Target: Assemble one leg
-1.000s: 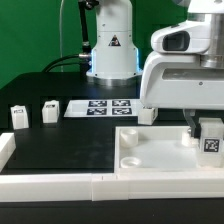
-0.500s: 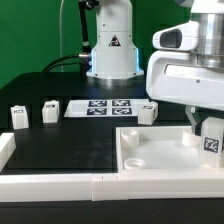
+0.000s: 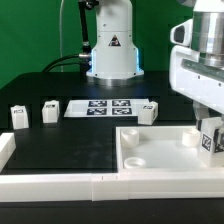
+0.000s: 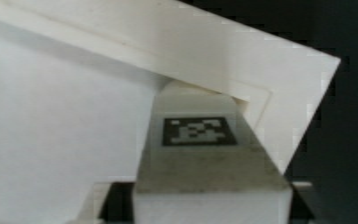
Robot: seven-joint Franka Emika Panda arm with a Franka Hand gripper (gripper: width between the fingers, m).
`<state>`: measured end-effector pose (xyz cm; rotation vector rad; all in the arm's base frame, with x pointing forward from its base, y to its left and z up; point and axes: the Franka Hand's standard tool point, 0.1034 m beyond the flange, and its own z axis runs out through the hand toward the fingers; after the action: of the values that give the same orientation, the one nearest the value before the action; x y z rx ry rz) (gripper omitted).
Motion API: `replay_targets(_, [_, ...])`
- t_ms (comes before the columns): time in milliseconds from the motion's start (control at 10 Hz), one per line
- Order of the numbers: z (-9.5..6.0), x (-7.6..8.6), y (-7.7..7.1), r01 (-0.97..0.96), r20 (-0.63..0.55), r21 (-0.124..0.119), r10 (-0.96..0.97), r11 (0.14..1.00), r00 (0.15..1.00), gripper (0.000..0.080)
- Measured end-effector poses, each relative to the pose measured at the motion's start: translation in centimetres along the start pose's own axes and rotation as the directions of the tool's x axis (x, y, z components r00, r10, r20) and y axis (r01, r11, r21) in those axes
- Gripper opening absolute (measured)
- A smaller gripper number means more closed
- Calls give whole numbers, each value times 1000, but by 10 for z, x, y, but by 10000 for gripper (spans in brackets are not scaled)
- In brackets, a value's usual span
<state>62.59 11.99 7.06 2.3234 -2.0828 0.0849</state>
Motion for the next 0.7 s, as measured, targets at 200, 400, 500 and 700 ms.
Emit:
replay_targets(200, [1, 1, 0, -143, 8, -1, 143, 990, 990, 293])
replay_targets(400, [1, 1, 0, -107, 8, -1, 107, 994, 994, 313])
replay_targets(500, [1, 1, 0, -73, 8, 0, 73, 997, 997, 507])
replay_targets(700, [-1, 1, 0, 39, 8, 11, -40, 999, 999, 623])
